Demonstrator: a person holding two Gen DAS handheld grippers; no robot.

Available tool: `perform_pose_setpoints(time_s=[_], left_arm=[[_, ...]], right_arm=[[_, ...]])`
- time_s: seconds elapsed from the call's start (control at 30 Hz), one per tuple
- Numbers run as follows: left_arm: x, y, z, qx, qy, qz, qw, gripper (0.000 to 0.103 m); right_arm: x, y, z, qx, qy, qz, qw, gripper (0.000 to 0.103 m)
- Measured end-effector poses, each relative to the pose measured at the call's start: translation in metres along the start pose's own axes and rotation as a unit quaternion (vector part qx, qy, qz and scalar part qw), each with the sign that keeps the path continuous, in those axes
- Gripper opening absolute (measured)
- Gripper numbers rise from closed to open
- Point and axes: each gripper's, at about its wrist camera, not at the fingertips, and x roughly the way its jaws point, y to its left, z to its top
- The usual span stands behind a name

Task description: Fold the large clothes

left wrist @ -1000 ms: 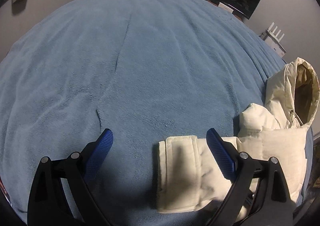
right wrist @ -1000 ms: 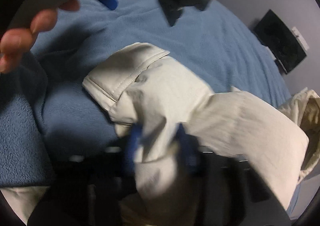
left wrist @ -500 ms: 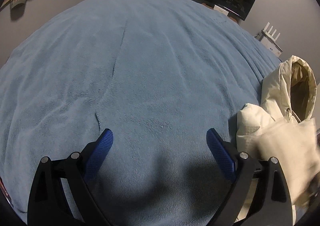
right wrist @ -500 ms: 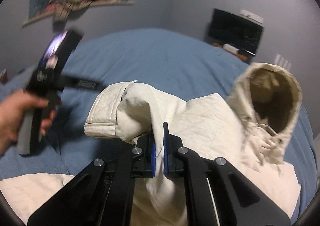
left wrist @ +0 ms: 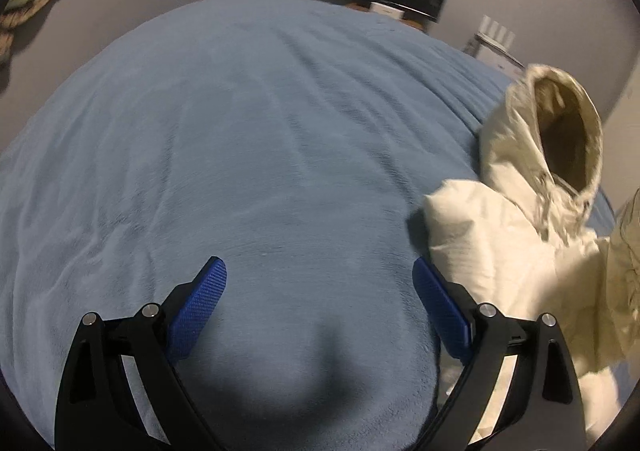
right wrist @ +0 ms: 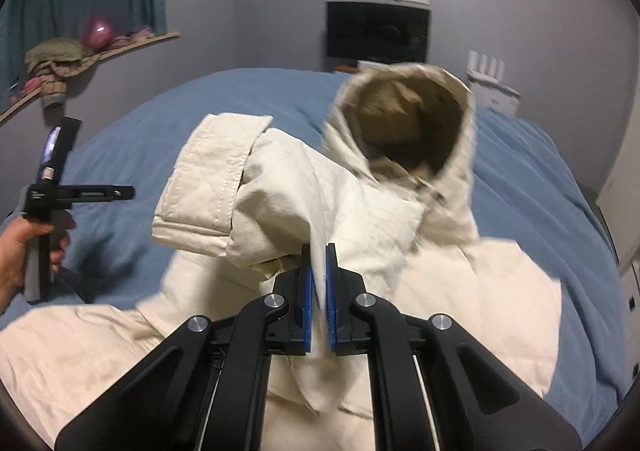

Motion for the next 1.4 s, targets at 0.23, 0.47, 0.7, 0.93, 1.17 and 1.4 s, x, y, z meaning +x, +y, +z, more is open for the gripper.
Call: perform_pose_setpoints(time_s=[0.23, 0.47, 0.7, 0.93, 1.17, 1.4], left_arm=[[0.008, -0.028, -0.009, 0.06, 0.009, 0.026, 0.9978, 0.091], [0.012, -0.029, -0.011, 0.068, 0.016, 0.03, 0.9971, 0.091], [0.016, -0.035, -0.013, 0.081, 0.024, 0.033, 0.9959, 0.091], [0.019, -0.037, -0.015, 0.085, 0.028, 0.036, 0.9953, 0.091], [0.021, -0.036, -0.015, 0.087, 0.03, 0.035, 0.9952, 0.091], [0.022, -0.036, -0.014, 0.083, 0.031, 0.032, 0.9955, 0.091]], right_arm=[[-0.01, -0.065, -0.032, 0.085, 0.02, -0.041, 0.995, 0.004], [-0.003, -0.108, -0.059, 0.121, 0.046, -0.092, 0.987, 0.004], [0.015, -0.144, -0.079, 0.18, 0.085, -0.081, 0.977, 0.004], [-0.003, -0.191, -0.098, 0.271, 0.091, -0.054, 0.957, 0.033], [-0.018, -0.211, -0.103, 0.293, 0.093, -0.072, 0.949, 0.058], [-0.017, -0.205, -0.114, 0.24, 0.161, -0.052, 0.956, 0.059]])
